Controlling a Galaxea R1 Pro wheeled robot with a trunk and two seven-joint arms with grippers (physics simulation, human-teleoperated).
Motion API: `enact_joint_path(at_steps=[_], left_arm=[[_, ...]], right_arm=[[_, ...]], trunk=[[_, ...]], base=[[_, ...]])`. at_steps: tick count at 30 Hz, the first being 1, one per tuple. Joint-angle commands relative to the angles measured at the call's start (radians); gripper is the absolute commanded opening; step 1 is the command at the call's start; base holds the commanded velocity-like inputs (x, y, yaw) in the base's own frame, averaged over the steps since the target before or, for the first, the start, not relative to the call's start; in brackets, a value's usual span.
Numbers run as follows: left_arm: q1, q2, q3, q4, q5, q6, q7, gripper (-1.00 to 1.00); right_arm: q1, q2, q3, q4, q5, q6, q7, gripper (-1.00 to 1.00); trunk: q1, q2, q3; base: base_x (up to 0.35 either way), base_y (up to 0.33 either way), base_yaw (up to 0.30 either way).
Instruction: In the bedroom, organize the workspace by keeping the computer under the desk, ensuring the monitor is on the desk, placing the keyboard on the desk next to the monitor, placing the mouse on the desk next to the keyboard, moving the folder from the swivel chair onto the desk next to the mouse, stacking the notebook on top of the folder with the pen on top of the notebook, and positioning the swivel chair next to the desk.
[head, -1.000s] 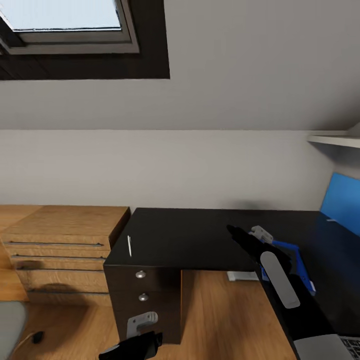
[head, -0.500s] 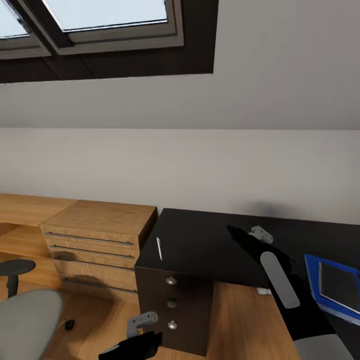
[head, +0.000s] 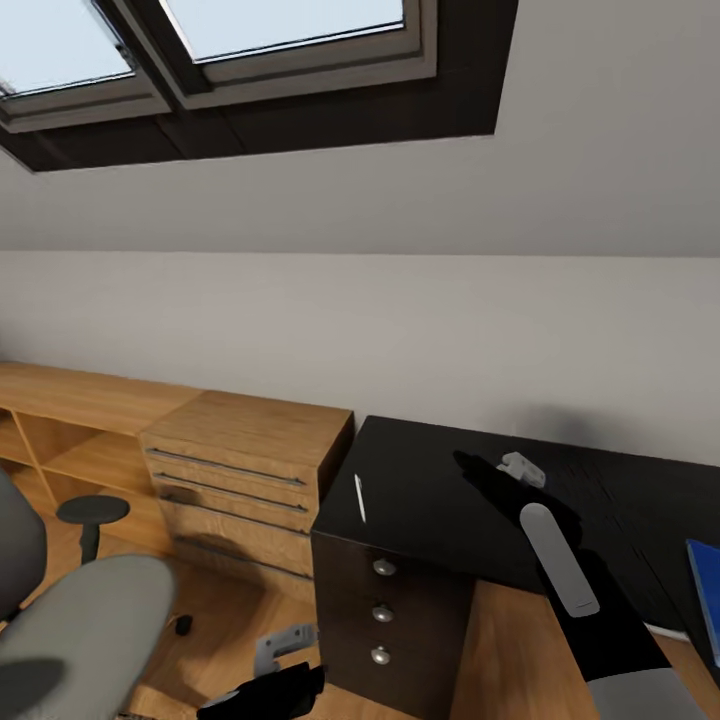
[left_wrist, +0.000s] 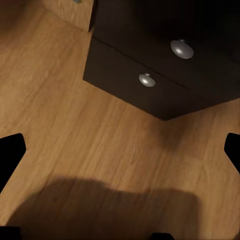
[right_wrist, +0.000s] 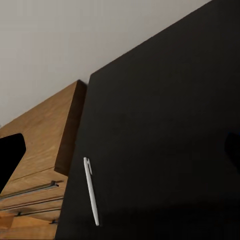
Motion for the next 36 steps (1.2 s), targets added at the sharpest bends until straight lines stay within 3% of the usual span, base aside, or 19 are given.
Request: enact_joint_path(at_steps=[1, 10, 26, 36], left_arm=[[-0.002, 0.0, -0.002, -0.001, 0.002, 0.004, 0.006, 1.0], [-0.002, -0.001, -0.005, -0.001, 0.005, 0.005, 0.004, 1.0], [-0.002, 0.0, -0.002, -0.001, 0.005, 0.005, 0.004, 1.0], [-0.002, 0.0, -0.002, -0.001, 0.004, 0.005, 0.004, 1.0]], right_arm=[[-0.001, -0.001, 0.002, -0.002, -0.009, 0.0, -0.01, 1.0], [-0.001, -0.001, 0.002, -0.001, -0.009, 0.0, -0.009, 1.0], [-0.001, -0.001, 0.003, -0.006, -0.01, 0.006, -0.006, 1.0], [-0.001, -0.001, 0.004, -0.007, -0.01, 0.005, -0.006, 1.0]], trunk=[[0.0, -0.001, -0.002], [0.0, -0.001, -0.01], [0.0, -0.001, -0.011], [0.0, -0.001, -0.011]], base=[[0.0, 0.0, 0.23], [0.0, 0.0, 0.186], [0.002, 0.001, 0.012], [0.181, 0.15, 0.206]])
